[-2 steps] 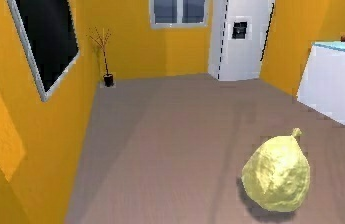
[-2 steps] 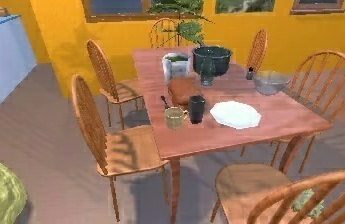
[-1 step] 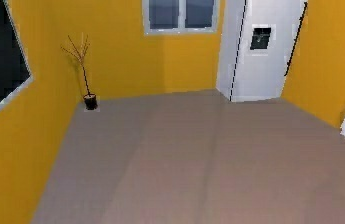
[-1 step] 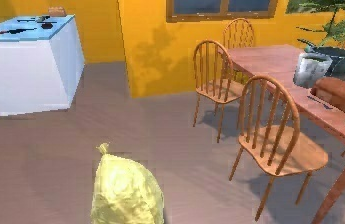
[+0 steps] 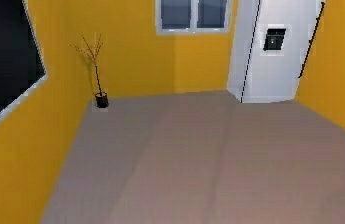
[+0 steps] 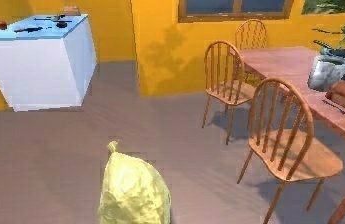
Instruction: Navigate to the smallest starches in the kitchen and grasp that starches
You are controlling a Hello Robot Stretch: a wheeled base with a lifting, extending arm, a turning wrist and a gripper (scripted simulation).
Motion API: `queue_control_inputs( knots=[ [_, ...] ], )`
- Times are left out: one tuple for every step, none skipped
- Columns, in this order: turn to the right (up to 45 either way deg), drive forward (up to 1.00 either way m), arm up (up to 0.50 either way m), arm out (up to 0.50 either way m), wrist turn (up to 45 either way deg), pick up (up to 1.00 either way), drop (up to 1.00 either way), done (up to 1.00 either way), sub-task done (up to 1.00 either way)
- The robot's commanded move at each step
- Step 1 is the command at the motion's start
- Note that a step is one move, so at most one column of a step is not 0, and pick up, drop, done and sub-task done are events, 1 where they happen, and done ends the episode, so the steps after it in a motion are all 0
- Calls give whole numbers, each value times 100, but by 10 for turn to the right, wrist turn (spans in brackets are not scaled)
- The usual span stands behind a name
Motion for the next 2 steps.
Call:
queue_control_inputs(
  knots=[
    [0,35,0,0,0,0,0,0,0],
    [450,0,0,0,0,0,0,0,0]
  ],
)
